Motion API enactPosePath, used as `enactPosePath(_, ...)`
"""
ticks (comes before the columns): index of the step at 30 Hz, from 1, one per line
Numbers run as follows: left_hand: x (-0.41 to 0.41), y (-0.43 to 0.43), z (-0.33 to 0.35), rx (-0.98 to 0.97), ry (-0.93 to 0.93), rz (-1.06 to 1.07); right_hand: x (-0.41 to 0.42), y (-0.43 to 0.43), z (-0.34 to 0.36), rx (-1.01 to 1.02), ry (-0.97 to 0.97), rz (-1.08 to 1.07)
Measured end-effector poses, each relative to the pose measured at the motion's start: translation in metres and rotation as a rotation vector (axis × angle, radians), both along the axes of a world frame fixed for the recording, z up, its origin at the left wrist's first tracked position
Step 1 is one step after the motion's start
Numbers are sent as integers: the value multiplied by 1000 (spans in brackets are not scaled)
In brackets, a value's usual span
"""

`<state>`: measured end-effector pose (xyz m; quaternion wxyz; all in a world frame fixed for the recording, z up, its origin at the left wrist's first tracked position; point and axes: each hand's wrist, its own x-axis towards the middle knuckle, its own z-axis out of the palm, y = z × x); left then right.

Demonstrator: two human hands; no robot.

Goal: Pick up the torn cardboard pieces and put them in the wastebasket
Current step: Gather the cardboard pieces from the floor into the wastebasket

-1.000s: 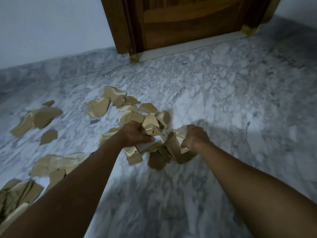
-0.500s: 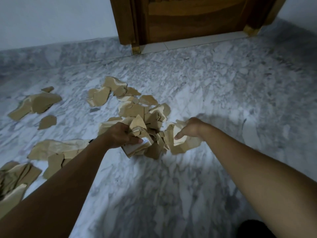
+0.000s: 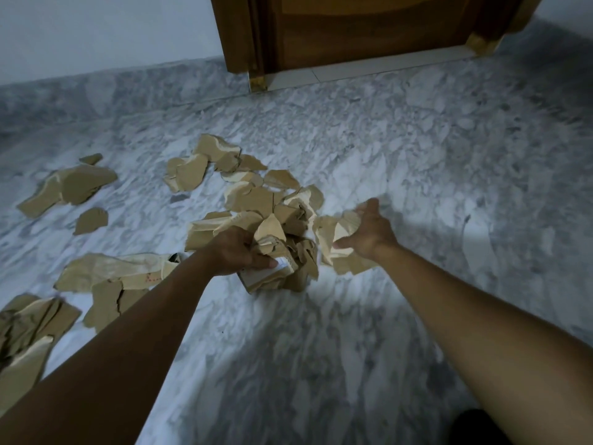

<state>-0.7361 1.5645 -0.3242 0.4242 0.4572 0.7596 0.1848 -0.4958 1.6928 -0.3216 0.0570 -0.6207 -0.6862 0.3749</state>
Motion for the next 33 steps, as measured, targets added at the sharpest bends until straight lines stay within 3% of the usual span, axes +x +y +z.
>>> enactPosePath(8, 14, 9, -1, -15, 55, -56, 5, 30, 46, -15, -127, 160)
enactPosePath(14, 25, 24, -2, 18, 116, -153, -3, 32, 23, 429, -230, 87)
enactPosePath(17, 21, 39, 13, 8, 210, -230, 15, 38, 18, 537, -441, 149)
enactPosePath(21, 33, 74, 31, 4, 318, -373, 50, 36, -4, 270, -628, 217)
enactPosePath(27, 88, 126, 1, 90, 456, -587, 65, 44, -8, 100, -535, 227)
enactPosePath(33, 92, 138, -23, 108, 492, -581, 76, 47, -16, 52, -461, 211)
